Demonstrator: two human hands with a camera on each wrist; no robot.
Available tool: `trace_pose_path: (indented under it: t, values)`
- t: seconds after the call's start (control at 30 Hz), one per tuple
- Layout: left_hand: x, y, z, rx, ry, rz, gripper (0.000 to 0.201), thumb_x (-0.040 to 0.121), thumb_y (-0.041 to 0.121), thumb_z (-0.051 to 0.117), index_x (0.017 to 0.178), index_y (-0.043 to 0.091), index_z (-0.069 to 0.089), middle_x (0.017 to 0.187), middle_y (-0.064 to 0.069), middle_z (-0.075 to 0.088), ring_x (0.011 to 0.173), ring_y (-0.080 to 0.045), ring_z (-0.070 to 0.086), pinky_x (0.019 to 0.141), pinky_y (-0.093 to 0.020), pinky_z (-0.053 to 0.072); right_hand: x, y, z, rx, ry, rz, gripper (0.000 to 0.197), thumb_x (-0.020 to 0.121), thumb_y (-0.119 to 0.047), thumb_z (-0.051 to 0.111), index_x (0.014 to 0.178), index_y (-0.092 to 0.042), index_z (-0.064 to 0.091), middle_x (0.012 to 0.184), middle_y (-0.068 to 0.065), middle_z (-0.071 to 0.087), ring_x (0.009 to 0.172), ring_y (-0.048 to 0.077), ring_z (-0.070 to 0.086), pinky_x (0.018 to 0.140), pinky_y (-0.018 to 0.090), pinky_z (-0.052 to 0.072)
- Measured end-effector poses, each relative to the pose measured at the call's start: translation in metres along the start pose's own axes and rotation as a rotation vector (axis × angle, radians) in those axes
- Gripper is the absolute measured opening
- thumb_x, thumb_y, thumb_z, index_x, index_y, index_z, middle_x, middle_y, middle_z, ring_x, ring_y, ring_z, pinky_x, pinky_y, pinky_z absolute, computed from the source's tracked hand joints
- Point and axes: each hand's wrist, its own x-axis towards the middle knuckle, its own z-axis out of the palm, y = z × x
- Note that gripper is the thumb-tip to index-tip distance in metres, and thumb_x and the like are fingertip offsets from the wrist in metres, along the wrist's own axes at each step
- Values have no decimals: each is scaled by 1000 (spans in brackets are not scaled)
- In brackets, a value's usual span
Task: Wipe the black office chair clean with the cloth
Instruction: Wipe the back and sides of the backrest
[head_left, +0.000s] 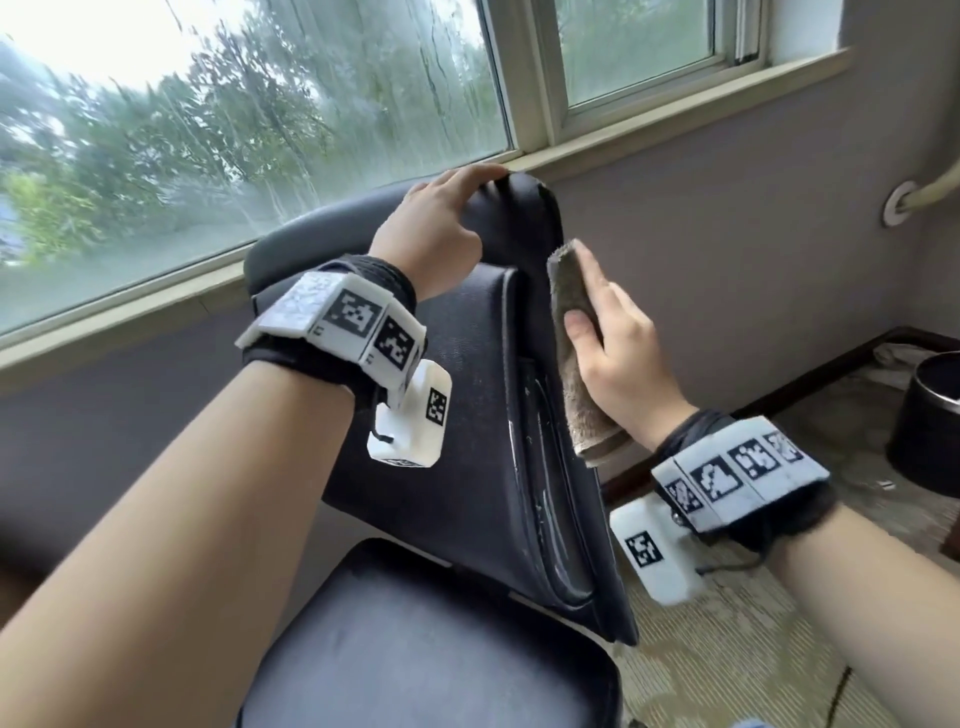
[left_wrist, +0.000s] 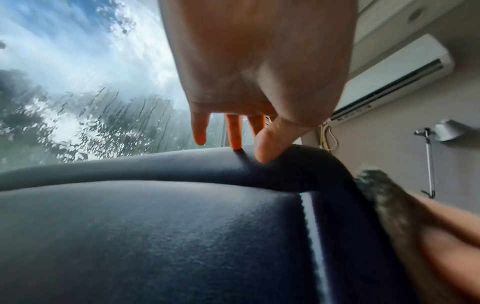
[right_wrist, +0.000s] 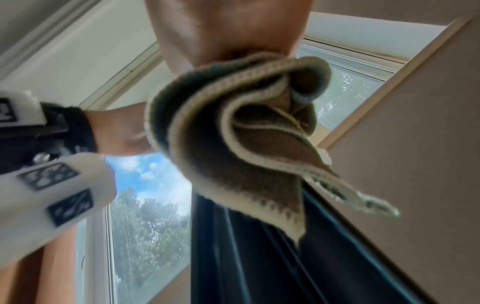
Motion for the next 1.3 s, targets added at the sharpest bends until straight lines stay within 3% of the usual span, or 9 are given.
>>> trace_pose_path:
  t: [0.17,0.3,0.43,0.53,0.67,0.77,0.87,1.03,1.3]
  values:
    - [0,1,0,-17,-27,-1,79,73,-10,35,140,33,36,144,2,39,119,-27,46,82,-32,42,65,-24,-12,14,-102,93,49,97,-14,39,144,-24,31,130,11,51,116,20,47,87,13,29]
    - [1,-3,2,0,-22,9,80,73,-9,36,141,33,34,148,2,33,130,-23,36,99,-39,40,73,-25,-25,-1,-211,113,46,98,-16,40,142,-27,35,139,2,47,127,15,42,90,5,23]
    - [2,-6,4,-7,-8,7,80,73,-10,36,141,32,34,149,3,32,135,-19,26,108,-37,30,22,-8,-19,3,-132,25,52,94,-9,46,144,-16,32,125,11,56,115,21,50,91,8,29]
    - [2,-6,6,-29,-4,0,80,73,-10,36,141,32,34,149,3,31,135,-19,27,107,-35,30,-4,5,-13,-31,-154,-13,57,89,-15,44,144,-14,29,105,-1,53,99,15,52,88,12,32]
    - [1,-5,8,-27,-11,-6,79,73,-9,36,142,30,33,150,2,31,134,-21,26,109,-34,27,28,-5,-14,-33,-90,-46,55,89,-11,43,143,-13,34,100,4,54,96,18,52,86,13,32]
    - [1,-4,7,-26,-22,-16,81,73,-9,36,143,30,31,151,3,30,134,-20,26,108,-32,27,71,-20,-18,-86,-111,-16,49,95,-11,42,142,-21,36,116,13,57,109,24,51,89,18,32]
    - [1,-4,8,-29,-26,-20,81,73,-9,36,144,29,29,152,4,27,135,-21,25,108,-30,24,89,-23,-20,-95,-190,26,45,96,-13,41,140,-24,41,134,8,52,124,21,45,98,16,29]
    - [1,-3,13,-79,-10,-23,81,72,-9,36,144,28,30,154,6,23,137,-20,22,110,-26,19,55,-11,-13,-17,-80,-23,52,92,-6,45,142,-17,37,129,15,55,118,27,50,95,13,30]
    - [-1,-2,8,-60,-26,-34,82,74,-11,33,144,31,29,152,3,26,133,-21,27,106,-35,33,-12,15,0,-55,-43,-118,58,83,-3,50,140,-5,37,113,19,60,102,28,57,94,15,33]
